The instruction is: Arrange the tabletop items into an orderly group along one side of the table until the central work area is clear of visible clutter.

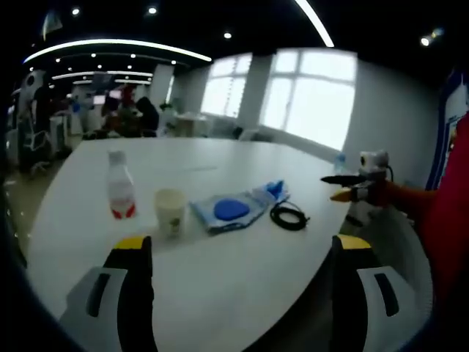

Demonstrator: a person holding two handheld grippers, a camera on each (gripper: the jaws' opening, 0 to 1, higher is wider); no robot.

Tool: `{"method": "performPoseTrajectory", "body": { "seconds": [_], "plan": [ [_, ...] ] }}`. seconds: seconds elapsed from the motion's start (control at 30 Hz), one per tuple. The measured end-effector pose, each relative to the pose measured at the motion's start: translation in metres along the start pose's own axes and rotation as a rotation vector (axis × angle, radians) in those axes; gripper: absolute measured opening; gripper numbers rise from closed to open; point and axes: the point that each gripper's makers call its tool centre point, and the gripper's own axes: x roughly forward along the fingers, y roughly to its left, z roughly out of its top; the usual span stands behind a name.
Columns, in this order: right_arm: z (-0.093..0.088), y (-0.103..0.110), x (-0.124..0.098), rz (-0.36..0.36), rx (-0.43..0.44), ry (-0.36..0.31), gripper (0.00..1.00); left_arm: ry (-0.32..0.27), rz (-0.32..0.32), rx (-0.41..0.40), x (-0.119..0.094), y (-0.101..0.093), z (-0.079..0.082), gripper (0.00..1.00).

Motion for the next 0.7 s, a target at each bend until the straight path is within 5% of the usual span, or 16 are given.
{"method": "performPoseTrajectory", "body": {
  "seconds": [0.43,0.7],
  "plan": [
    [0.001,-0.009,0.004,-0.059,-0.006,-0.06,1.0,-0.004,0.017,-0.028,0.0,0.001,-0.008,0.99],
    [-0.01,-0.005,0.006,-0.047,0.002,-0.02,1.0,-0.036,0.047,-0.078,-0.003,0.008,-0.004,0.99]
  ]
}}
